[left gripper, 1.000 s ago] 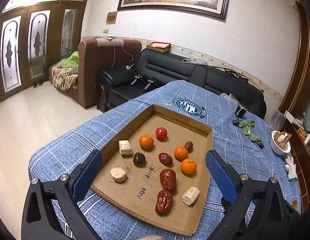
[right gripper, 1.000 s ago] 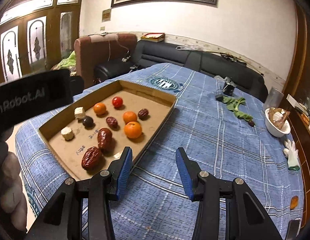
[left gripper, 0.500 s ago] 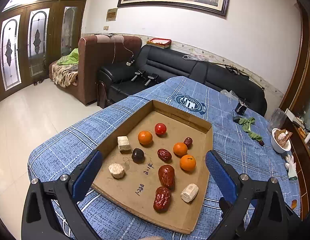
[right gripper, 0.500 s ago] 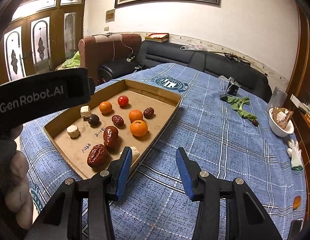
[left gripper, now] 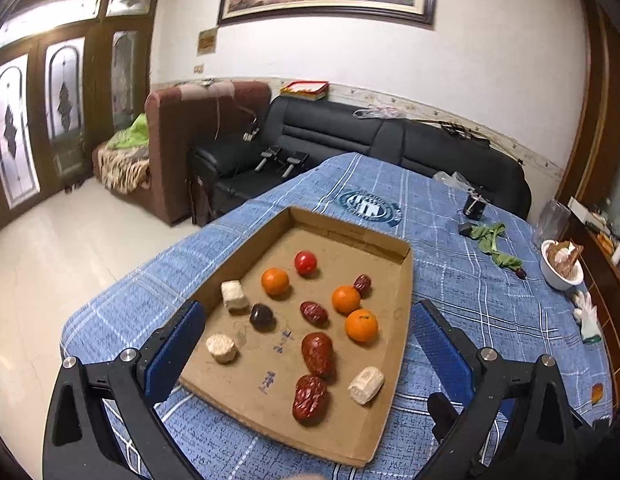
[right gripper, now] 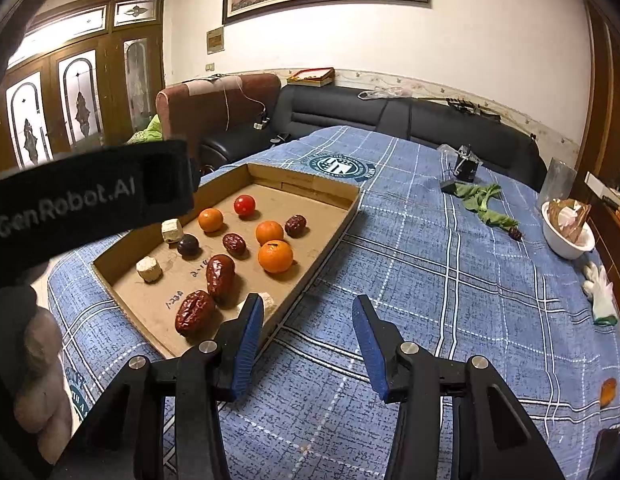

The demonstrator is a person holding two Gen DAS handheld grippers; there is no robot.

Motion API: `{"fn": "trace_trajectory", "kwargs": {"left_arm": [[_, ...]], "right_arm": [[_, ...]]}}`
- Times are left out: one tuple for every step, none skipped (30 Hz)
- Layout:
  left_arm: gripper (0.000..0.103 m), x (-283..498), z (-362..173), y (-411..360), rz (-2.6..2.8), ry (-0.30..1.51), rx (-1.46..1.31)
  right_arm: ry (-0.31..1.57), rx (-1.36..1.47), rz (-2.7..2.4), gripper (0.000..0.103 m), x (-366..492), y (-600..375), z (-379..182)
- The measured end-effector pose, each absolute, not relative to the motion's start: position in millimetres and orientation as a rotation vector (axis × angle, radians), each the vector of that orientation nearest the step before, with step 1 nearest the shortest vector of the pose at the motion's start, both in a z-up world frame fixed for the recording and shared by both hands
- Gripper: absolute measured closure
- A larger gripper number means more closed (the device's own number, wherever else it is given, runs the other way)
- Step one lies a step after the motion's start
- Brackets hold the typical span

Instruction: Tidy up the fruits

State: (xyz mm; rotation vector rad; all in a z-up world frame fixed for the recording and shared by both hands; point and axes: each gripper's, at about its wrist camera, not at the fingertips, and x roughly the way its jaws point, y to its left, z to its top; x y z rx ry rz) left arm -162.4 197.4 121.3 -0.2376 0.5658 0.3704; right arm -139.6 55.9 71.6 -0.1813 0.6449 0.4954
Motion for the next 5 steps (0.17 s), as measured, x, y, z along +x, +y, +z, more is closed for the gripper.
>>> {"fn": "trace_trajectory", "kwargs": {"left_arm": [[0.0,-161,125,193,0.363,0.559,-0.224],[0.0,-159,129,190,0.352,0.554,-0.216],[0.0,-157,131,185,0.335,0.554,-0.209],[0.0,-152,134,179,0.311,0.56,-0.204],[0.0,-148,134,172,0.284,0.574,-0.201]], "right_arm": [[0.648,-0.167,0.484,0.052,-137,50,73],[0.653,-0.154,0.464,0.052,-134,43,73],[0.657,-0.145,0.443,0.052,-131,36,74],[0.666,-0.13,0.409,0.052,-126,25,73],[0.685,-0.107,0.375,0.052,-120,11,71]]}}
